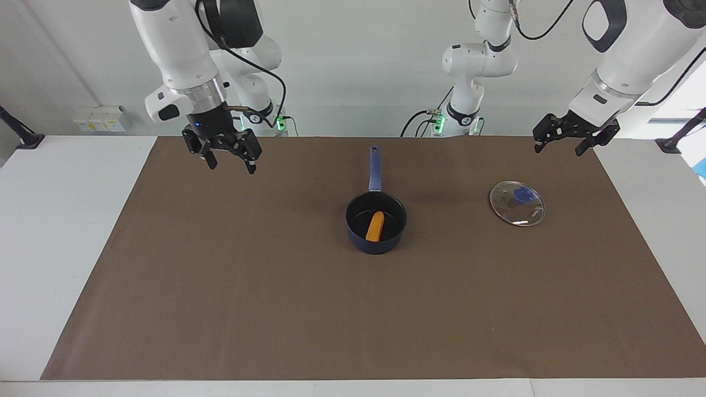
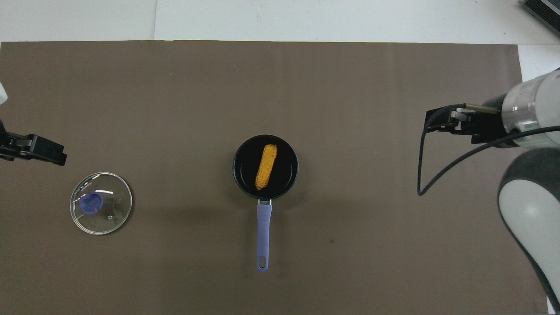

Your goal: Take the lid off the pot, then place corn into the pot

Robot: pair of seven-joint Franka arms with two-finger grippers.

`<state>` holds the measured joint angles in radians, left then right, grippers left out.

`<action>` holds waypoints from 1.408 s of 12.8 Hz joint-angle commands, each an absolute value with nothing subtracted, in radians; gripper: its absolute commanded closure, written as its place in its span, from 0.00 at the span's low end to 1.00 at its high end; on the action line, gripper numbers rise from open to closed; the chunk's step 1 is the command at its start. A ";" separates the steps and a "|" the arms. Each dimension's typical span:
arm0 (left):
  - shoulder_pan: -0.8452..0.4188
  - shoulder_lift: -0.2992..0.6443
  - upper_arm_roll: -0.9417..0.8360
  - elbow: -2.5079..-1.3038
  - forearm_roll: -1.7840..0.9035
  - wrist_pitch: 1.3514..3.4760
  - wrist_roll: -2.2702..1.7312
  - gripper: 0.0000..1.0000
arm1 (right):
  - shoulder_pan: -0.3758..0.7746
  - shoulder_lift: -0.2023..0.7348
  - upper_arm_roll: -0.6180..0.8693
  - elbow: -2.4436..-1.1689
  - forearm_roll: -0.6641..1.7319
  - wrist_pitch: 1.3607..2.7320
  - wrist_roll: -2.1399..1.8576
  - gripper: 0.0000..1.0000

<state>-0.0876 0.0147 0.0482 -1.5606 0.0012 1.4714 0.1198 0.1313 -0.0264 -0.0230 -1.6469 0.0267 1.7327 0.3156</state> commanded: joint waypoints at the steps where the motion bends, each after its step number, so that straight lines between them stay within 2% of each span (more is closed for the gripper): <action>1: -0.097 0.015 0.054 -1.555 0.017 1.453 0.132 0.00 | 0.106 -0.048 -0.008 -1.617 -0.041 1.669 0.264 0.00; 5: -0.097 0.014 0.054 -1.563 0.015 1.454 0.133 0.00 | 0.058 -0.006 -0.009 -1.464 -0.043 1.522 0.265 0.00; 7: -0.097 0.014 0.054 -1.563 0.014 1.454 0.133 0.00 | 0.035 0.061 -0.006 -1.346 -0.031 1.439 0.268 0.00; 8: -0.095 0.014 0.054 -1.563 0.014 1.453 0.133 0.00 | 0.032 0.069 -0.006 -1.329 -0.029 1.425 0.270 0.00; 14: -0.081 0.014 0.054 -1.565 0.014 1.454 0.132 0.00 | 0.021 0.009 -0.006 -1.437 -0.018 1.492 0.235 0.00; 18: -0.081 0.012 0.054 -1.565 0.014 1.454 0.132 0.00 | 0.020 -0.038 -0.008 -1.506 0.012 1.480 0.184 0.00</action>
<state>-0.0849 0.0153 0.0539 -1.5634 0.0012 1.4658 0.1207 0.0421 0.0220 -0.0197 -1.4193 -0.0117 1.4646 0.2448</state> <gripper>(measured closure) 0.000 0.000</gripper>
